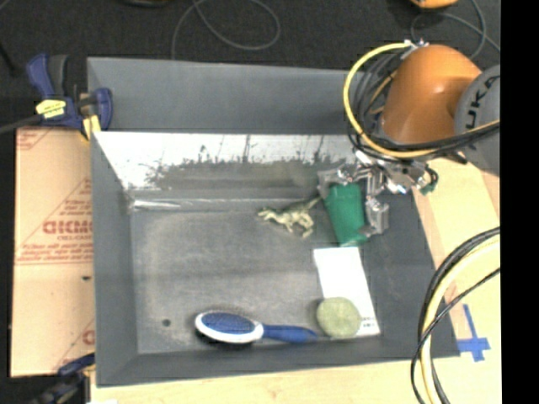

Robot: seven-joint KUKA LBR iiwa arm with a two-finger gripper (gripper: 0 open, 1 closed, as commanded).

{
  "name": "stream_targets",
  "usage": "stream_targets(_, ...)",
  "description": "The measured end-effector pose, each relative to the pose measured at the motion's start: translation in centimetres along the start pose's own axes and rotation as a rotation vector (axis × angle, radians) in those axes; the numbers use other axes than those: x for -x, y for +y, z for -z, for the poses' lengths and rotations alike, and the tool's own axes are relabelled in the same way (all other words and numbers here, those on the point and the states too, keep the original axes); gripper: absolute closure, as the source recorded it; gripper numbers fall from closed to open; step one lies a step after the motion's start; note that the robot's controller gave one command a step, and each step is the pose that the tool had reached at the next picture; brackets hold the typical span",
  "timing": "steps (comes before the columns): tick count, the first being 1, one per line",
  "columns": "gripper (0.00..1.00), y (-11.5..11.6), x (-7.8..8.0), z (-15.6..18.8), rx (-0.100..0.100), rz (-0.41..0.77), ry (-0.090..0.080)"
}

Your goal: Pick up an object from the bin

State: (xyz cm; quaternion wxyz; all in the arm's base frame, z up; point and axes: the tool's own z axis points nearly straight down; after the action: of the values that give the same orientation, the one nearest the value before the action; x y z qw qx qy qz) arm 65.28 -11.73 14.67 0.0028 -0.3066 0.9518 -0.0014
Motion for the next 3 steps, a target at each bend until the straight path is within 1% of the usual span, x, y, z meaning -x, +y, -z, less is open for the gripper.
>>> stream_targets(1,0.00,-0.7,-0.6,-1.1,0.000,0.350,-0.001)
stream_targets(2,0.00,-0.3,0.3,-7.5,0.007,0.546,-0.009)
stream_targets(3,1.00,-1.1,-0.2,-7.4,0.004,0.681,-0.009)
